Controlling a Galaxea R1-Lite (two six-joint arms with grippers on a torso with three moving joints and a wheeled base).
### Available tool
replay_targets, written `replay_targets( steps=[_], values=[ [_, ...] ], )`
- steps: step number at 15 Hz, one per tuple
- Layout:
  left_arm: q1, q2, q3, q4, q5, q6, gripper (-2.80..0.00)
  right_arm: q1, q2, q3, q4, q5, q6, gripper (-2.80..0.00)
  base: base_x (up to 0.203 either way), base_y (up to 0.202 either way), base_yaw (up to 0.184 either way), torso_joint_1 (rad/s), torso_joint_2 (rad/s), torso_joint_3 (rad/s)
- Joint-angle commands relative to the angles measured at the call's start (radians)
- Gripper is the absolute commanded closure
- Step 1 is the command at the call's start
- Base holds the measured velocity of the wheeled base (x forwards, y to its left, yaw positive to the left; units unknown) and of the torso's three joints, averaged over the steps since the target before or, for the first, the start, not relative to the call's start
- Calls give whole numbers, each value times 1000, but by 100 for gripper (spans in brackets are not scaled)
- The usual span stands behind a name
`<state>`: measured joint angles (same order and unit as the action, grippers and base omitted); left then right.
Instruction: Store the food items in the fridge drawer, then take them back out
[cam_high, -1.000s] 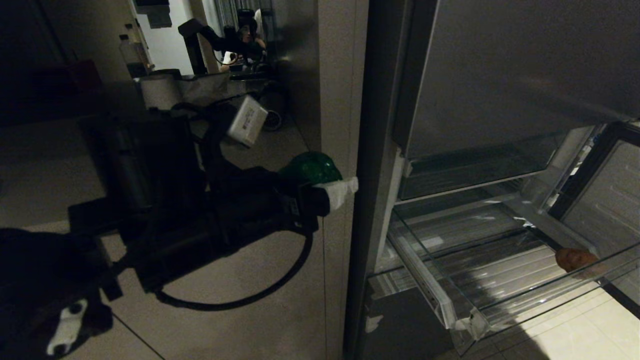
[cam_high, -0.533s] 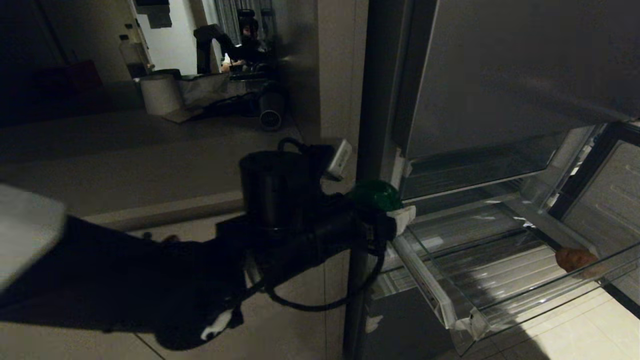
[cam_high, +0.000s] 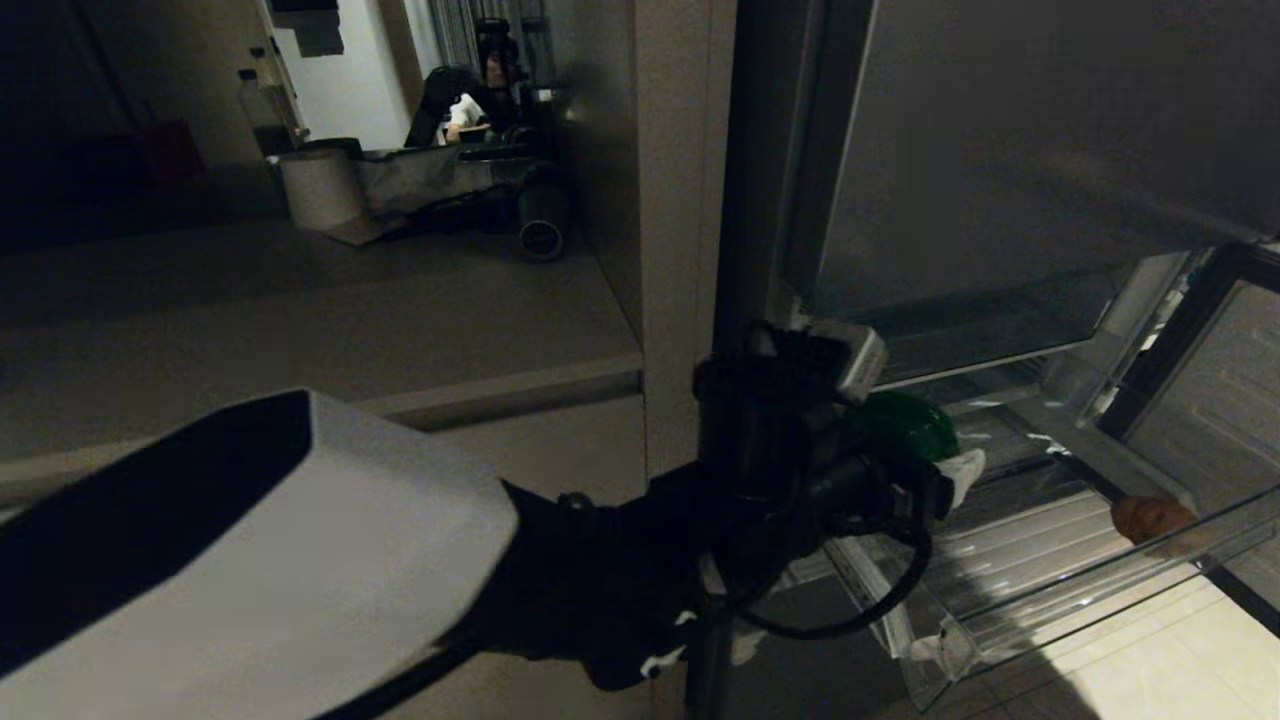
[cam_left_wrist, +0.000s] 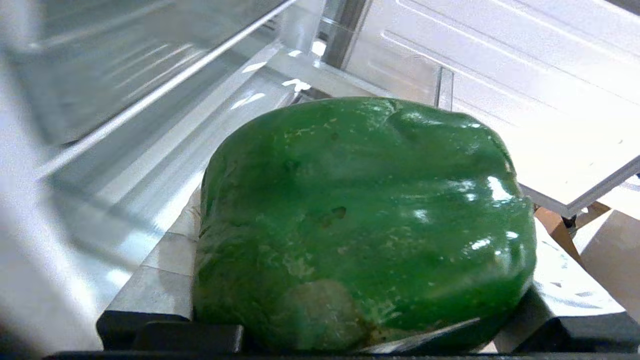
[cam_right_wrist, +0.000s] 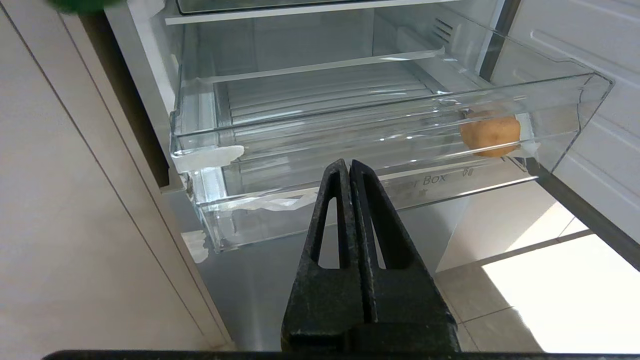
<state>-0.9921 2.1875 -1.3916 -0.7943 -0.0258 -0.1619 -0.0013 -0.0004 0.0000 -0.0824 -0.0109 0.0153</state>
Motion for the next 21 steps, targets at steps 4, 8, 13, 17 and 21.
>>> replay_targets(
  steps=[4, 8, 13, 17, 21],
  values=[
    [-12, 212, -227, -11, 0, 8, 0, 0, 0, 31, -1, 0, 0, 0, 0, 0, 0, 0, 0, 0],
    [-11, 317, -376, -12, 0, 49, 0, 0, 0, 31, -1, 0, 0, 0, 0, 0, 0, 0, 0, 0],
    [-11, 351, -428, -14, -13, 59, -280, 0, 0, 31, 0, -1, 0, 0, 0, 0, 0, 0, 0, 0],
    [-11, 347, -425, -16, -8, 62, -280, 1, 0, 31, 0, 0, 0, 0, 0, 0, 0, 0, 0, 0],
    [-5, 283, -341, -16, -2, 62, -280, 0, 0, 31, 0, 0, 0, 0, 0, 0, 0, 0, 0, 0]
  ],
)
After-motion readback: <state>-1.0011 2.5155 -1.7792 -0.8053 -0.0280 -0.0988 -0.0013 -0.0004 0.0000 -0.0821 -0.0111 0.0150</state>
